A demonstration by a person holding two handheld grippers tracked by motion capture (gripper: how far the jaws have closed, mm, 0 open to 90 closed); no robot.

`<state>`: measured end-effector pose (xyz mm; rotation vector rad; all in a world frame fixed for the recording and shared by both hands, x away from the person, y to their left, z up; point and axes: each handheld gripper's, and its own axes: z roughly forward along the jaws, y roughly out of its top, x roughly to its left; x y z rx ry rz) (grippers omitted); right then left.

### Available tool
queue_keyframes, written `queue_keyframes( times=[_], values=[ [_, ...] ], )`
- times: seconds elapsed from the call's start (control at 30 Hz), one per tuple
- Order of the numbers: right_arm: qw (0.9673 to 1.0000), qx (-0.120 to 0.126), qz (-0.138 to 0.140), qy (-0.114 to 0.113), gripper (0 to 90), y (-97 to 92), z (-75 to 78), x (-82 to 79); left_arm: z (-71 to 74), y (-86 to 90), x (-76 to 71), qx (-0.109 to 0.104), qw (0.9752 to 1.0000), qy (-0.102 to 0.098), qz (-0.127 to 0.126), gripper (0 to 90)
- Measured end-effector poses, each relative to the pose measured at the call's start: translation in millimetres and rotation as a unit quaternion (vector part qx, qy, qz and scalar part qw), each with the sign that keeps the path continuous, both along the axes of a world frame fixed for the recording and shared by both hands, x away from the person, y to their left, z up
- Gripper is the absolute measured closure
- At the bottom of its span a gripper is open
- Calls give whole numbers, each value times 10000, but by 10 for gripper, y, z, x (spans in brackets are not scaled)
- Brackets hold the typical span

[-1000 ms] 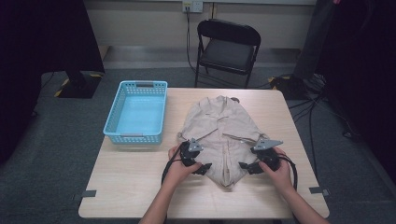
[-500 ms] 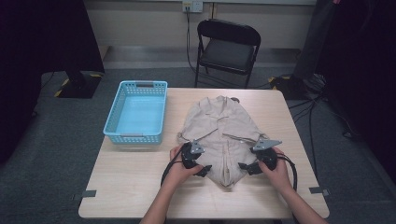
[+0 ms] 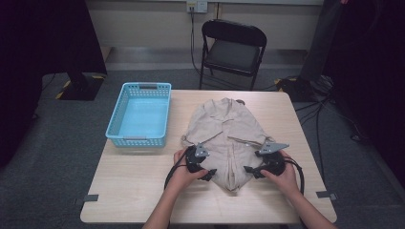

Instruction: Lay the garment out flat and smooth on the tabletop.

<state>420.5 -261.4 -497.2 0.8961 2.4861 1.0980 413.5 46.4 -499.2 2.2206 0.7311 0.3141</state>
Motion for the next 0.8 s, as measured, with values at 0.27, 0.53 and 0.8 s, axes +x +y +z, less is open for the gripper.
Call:
queue_keyframes(
  times=[0.27, 0.53, 0.8],
  values=[
    [9998, 58, -112, -181, 187, -11, 191, 177, 0, -1, -1, 4, 10000, -3, 0, 122],
    [9990, 216, -318, -231, 298, -33, 214, 384, 0, -1, -1, 5, 10000, -3, 0, 122],
    [9978, 199, -479, -414, 372, -28, 215, 569, 0, -1, -1, 4, 10000, -2, -3, 122]
  ],
)
